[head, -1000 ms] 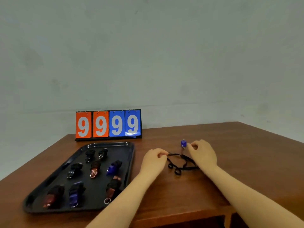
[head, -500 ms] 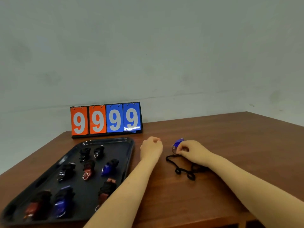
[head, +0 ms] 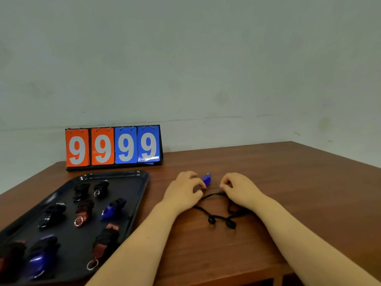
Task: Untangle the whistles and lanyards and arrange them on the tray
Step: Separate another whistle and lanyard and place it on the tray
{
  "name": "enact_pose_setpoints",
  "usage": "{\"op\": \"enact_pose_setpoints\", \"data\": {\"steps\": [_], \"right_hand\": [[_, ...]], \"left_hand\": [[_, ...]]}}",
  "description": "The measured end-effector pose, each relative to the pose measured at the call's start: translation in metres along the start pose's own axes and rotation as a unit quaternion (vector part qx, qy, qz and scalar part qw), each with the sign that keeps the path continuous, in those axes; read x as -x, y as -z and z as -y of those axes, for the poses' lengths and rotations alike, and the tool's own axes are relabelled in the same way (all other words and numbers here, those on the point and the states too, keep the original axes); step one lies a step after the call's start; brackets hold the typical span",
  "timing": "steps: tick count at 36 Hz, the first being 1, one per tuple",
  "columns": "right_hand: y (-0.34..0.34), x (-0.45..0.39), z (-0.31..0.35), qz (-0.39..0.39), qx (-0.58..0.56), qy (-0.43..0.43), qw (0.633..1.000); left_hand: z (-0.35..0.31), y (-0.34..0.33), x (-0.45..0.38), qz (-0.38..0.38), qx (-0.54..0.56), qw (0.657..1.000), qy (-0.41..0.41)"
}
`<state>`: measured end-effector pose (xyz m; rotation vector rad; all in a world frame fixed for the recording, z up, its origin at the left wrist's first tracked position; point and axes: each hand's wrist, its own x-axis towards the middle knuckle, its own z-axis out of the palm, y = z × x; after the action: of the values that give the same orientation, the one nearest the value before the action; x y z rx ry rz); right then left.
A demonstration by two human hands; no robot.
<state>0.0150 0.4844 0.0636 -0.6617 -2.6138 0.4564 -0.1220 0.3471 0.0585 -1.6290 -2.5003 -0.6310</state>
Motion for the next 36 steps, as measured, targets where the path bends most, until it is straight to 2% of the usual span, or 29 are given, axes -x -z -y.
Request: {"op": "enact_pose_setpoints", "data": {"steps": [4, 8, 11, 14, 16, 19, 20, 22, 25, 28, 30, 33, 36], "right_hand": [[0.0, 0.003, 0.009, -0.046, -0.119, -0.01, 0.992], [0.007, 0.004, 0.019, -0.098, -0.273, -0.035, 0.956], [0.014, 0.006, 0.024, -0.085, -0.347, -0.044, 0.933], [0.023, 0.007, 0.025, -0.059, -0.433, -0.043, 0.899], [0.029, 0.007, 0.021, -0.065, -0.516, -0.048, 0.852], [0.038, 0.005, 0.012, -0.091, -0.694, -0.054, 0.712], [0.041, 0.004, 0.009, -0.115, -0.725, -0.064, 0.676], [0.044, 0.004, 0.002, -0.198, -0.735, -0.09, 0.642], [0.046, 0.006, -0.005, -0.357, -0.639, -0.127, 0.669], [0.045, 0.007, -0.01, -0.406, -0.584, -0.144, 0.688], [0.043, 0.006, -0.014, -0.405, -0.552, -0.154, 0.712], [0.041, 0.006, -0.014, -0.345, -0.521, -0.168, 0.762], [0.038, 0.006, -0.008, -0.285, -0.529, -0.148, 0.786]], "left_hand": [[-0.001, 0.0, -0.002, -0.032, -0.021, 0.999, -0.025], [-0.009, 0.004, -0.003, -0.115, 0.117, 0.986, 0.019], [-0.015, 0.009, -0.002, -0.191, 0.25, 0.947, 0.066], [-0.013, 0.016, -0.001, -0.266, 0.371, 0.881, 0.122], [-0.007, 0.021, -0.001, -0.309, 0.426, 0.835, 0.159], [0.004, 0.023, -0.001, -0.361, 0.45, 0.79, 0.209], [0.007, 0.023, -0.001, -0.373, 0.451, 0.78, 0.223], [0.011, 0.021, -0.001, -0.389, 0.448, 0.766, 0.247], [0.017, 0.019, -0.002, -0.399, 0.426, 0.768, 0.263], [0.02, 0.019, -0.002, -0.41, 0.415, 0.765, 0.272], [0.021, 0.02, -0.002, -0.424, 0.413, 0.757, 0.277], [0.018, 0.022, 0.001, -0.441, 0.415, 0.746, 0.277], [0.01, 0.023, 0.005, -0.411, 0.453, 0.748, 0.258]]}}
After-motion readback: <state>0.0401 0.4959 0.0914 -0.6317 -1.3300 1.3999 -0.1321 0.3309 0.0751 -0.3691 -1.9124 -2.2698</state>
